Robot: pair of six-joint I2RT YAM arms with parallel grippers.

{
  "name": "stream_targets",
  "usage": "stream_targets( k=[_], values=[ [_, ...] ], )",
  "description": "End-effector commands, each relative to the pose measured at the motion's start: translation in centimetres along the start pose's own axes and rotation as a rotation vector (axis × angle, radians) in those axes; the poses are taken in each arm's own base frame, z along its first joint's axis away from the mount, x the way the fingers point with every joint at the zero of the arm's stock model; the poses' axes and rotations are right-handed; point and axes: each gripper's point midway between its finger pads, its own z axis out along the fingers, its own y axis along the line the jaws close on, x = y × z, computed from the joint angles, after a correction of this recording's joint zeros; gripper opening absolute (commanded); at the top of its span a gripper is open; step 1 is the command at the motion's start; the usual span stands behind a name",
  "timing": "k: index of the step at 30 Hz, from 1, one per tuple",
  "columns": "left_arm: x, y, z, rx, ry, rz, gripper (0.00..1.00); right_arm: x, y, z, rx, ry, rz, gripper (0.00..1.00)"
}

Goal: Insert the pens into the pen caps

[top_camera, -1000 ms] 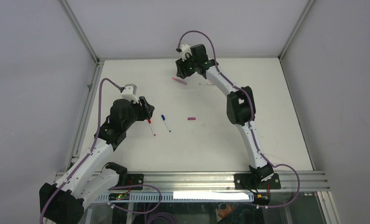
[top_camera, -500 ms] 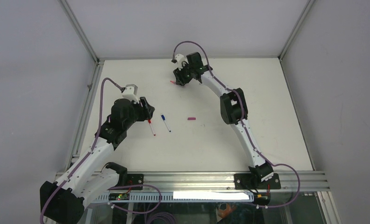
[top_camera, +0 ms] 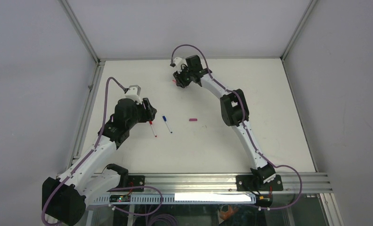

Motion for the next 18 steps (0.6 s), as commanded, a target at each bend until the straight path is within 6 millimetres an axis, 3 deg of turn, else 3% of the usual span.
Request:
stream_targets(
  k=[1,3,4,7,10,13,15,17,18],
  values=[
    [-2.3,-1.6,-0.3,0.058,-0.054,-0.020,0.53,0.0,2.3,0.3,0.002,0.051,-0.077,0.34],
    [-2.2,-1.5,-0.3,0.056,-0.052,-0.020,0.53,0.3,3.0,0.6,0.003,0.074,-0.098,0.16],
    [-2.2,-1.5,-0.3,0.056,-0.053,-0.021,0.53,0.5,3.1,0.8,0.012,0.088,-0.107,0.01],
    [-2.0,-1.5,-0.3,0.056,-0.050,-0.028,0.53,1.2,2.9,0.9,0.070,0.134,-0.119,0.00],
    [-1.7,-1.6,0.0,0.064,-0.049,-0.035,0.53,0.7,2.3,0.0,0.113,0.117,-0.010,0.00],
    [-1.6,-2.1,0.4,0.104,-0.074,-0.041,0.53,-2.1,1.5,-2.5,0.130,-0.020,0.188,0.00],
    [-1.6,-3.3,0.6,0.187,-0.115,-0.037,0.54,-4.4,1.2,-5.2,0.132,-0.138,0.334,0.00],
    [-1.9,-4.4,0.6,0.270,-0.176,-0.027,0.56,-8.6,1.8,-9.1,0.087,-0.319,0.510,0.00],
    [-2.3,-4.7,0.6,0.299,-0.219,-0.022,0.57,-9.1,2.1,-10.0,0.069,-0.377,0.549,0.00]
  ],
)
